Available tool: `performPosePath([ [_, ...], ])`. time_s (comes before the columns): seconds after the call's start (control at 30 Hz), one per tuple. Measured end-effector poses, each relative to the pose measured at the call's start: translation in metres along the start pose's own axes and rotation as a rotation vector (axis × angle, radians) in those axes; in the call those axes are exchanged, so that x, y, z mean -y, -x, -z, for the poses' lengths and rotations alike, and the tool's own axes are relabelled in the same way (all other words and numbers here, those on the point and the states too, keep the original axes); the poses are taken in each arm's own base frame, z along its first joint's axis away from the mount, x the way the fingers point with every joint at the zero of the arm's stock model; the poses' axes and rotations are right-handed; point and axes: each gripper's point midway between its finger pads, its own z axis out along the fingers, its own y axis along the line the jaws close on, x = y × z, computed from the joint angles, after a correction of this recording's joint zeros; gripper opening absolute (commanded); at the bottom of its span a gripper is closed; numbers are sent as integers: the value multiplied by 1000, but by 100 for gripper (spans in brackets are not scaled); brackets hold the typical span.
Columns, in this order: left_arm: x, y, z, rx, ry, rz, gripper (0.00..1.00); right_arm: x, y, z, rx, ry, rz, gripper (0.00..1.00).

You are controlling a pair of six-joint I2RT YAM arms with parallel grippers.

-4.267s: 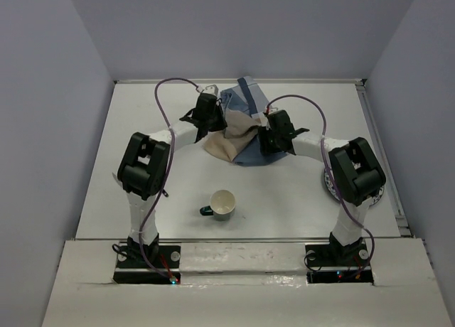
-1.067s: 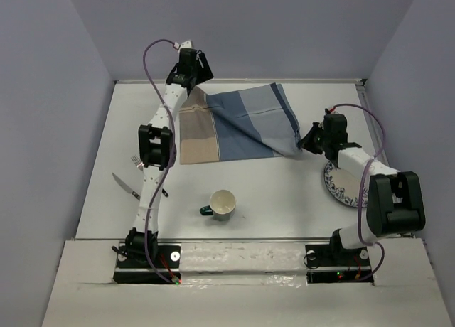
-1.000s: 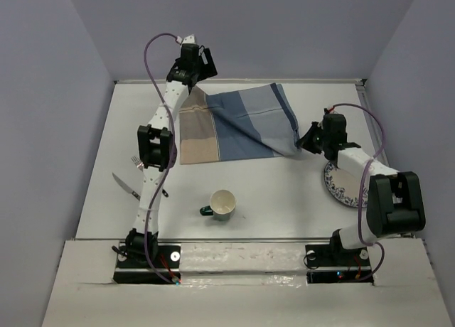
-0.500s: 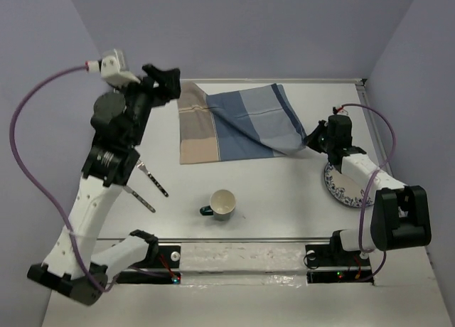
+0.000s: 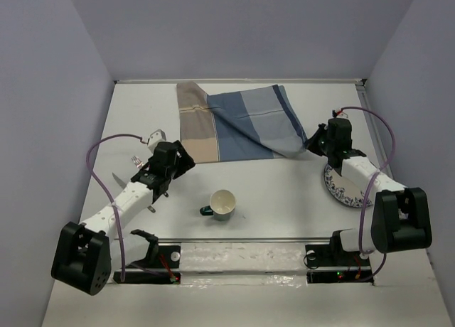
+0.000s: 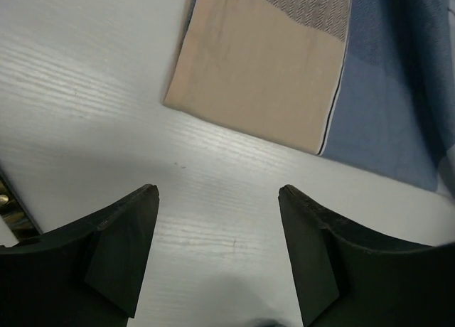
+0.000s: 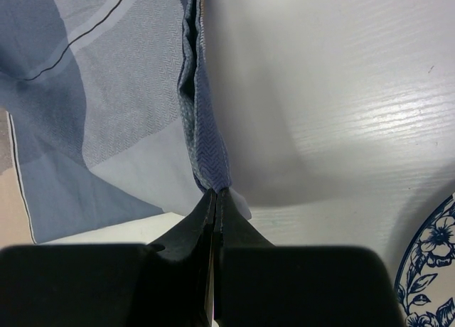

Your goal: Set the dinner table for one person

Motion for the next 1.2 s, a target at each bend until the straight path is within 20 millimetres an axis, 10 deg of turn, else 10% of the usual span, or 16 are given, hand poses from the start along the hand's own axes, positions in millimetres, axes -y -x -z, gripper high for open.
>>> performPosePath([
  [0.93, -25, 1, -85, 42, 205, -70, 59, -7, -3, 5, -11, 49, 15, 0],
  [1.07, -21, 5, -92, 46, 199, -76, 47, -10, -3, 5, -9, 63, 16, 0],
  [1.2, -21, 5, -94, 45, 193, -84, 14, -11, -2, 5, -9, 69, 16, 0],
])
